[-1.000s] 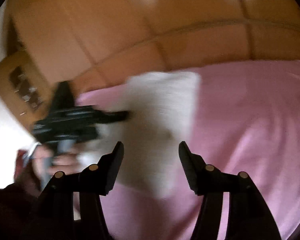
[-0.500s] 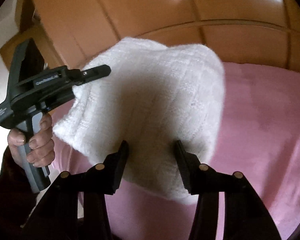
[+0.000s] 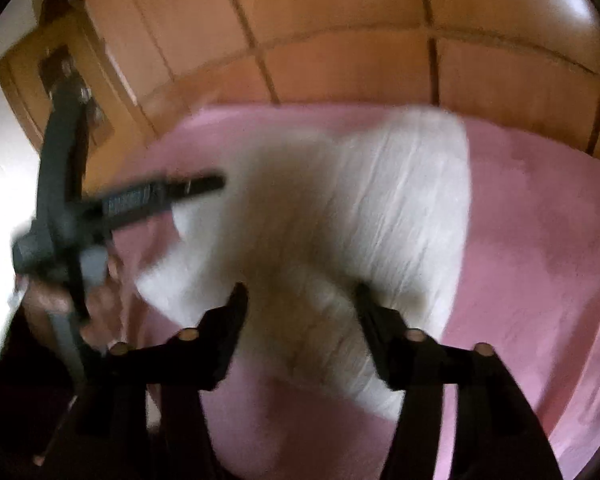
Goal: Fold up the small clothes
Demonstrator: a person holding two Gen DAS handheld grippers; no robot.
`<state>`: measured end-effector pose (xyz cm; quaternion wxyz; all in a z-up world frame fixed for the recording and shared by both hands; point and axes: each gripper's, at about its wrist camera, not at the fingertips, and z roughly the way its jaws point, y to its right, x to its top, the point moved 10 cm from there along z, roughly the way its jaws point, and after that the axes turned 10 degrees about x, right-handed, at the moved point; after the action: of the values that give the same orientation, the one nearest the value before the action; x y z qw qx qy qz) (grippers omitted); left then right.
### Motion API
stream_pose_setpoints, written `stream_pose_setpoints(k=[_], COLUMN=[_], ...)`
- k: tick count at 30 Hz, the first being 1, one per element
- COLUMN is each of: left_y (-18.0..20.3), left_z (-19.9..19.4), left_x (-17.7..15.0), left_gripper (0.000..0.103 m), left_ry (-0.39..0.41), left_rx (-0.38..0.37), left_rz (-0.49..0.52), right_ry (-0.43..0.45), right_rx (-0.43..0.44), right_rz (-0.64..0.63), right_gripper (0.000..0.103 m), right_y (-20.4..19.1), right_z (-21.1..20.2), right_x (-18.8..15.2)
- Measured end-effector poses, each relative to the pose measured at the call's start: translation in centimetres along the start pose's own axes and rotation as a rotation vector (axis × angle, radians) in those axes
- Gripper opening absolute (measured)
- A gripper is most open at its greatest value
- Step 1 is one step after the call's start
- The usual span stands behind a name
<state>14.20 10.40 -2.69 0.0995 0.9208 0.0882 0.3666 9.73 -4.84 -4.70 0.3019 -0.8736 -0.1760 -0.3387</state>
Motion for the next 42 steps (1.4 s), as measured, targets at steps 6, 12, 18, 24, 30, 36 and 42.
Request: stream_pose_setpoints(k=[6,12,18,24,30,36,42], left_y=[1.6,1.3,0.8,0.9,0.4,0.1,0.0], left_z=[0.0,3.6,3.1,1.9,1.3,1.2,1.3], left_x=[-0.1,-3.3,-3.6,-4.1,-4.6,-5.0,-5.4], left_gripper=[0.046,0.047,0.049,0.058,0.058,0.065,0.065], left_ry=[0.052,-0.035,-0.023,-0.008,-0.006,-0.012,-0.018], left_rx=[0.037,0.141,0.153,0.172,0.179,0.190,0.173], left_rz=[0.100,0.178,0.151,0.153,0.153,0.151,0.158], right_ry=[0.054,-0.069,0.034,0.076,0.054,-0.006,-0.029], right_rx=[-0.064,-0.084,-0.087,-0.112,-0.124,-0.097,0.017], right_rz=[0.037,0.100,0.066,0.064,0.081,0.118,0.184], right_gripper=[0.064,0.065,0.073,0.094,0.094,0.095,0.099], right_y=[2.9,7.1,7.0,5.6,5.6,5.5,6.1], right_z=[0.6,6.1,5.1,1.9,0.1,-0.8,-2.6], right_x=[4.3,3.7,3.2,1.6,-2.4,-7.1,-6.2])
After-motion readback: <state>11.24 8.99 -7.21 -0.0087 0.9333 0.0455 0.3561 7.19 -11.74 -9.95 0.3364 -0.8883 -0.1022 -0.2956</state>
